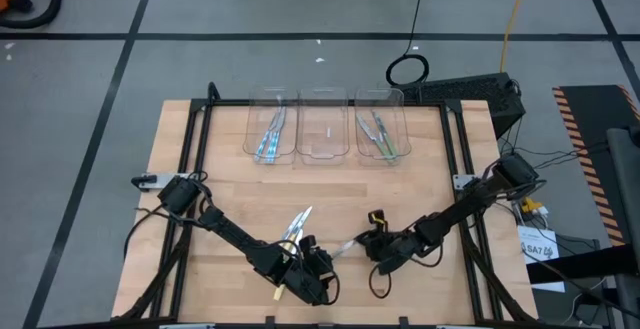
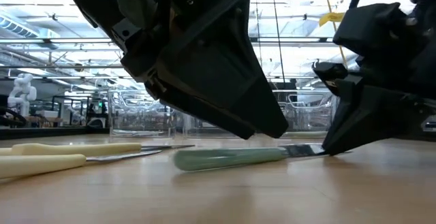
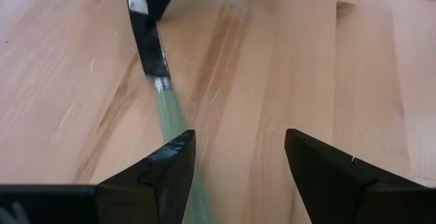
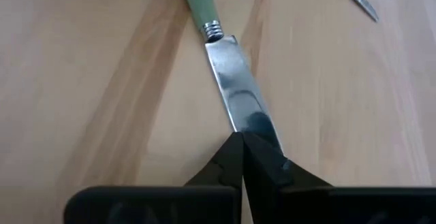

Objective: Sort silverware by color (type)
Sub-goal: Put the green knife into the right transparent bin

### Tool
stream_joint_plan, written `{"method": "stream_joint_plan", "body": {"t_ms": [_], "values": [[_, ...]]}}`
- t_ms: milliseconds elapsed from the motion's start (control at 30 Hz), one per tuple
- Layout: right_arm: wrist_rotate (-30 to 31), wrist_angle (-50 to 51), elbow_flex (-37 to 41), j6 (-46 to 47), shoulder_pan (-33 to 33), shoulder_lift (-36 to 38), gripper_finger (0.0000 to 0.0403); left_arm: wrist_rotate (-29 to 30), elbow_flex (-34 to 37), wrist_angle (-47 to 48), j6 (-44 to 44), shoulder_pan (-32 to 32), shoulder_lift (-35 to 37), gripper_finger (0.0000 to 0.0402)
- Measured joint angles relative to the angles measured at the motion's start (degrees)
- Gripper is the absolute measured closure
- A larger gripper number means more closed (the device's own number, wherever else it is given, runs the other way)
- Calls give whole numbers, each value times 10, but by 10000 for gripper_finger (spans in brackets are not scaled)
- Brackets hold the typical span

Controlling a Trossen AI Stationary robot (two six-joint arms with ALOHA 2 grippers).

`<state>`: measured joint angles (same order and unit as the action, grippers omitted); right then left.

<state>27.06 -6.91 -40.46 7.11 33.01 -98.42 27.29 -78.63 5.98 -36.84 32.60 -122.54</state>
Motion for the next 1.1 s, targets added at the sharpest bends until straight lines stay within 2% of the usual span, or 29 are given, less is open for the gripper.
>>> {"method": "stream_joint_plan", "body": {"t_ms": [433, 700, 933, 1100], "values": [[-4, 104, 1, 44, 21, 51, 402, 0, 0, 0, -6, 0, 0, 167], [-18, 117, 1, 29, 46, 91, 403, 0, 0, 0, -4, 0, 0, 167], [-16, 111, 0, 45, 49, 85, 401, 3, 0, 4, -3, 0, 0, 167], [-17, 107, 0, 48, 49, 74, 389, 44, 0, 3, 19, -4, 0, 167]]}}
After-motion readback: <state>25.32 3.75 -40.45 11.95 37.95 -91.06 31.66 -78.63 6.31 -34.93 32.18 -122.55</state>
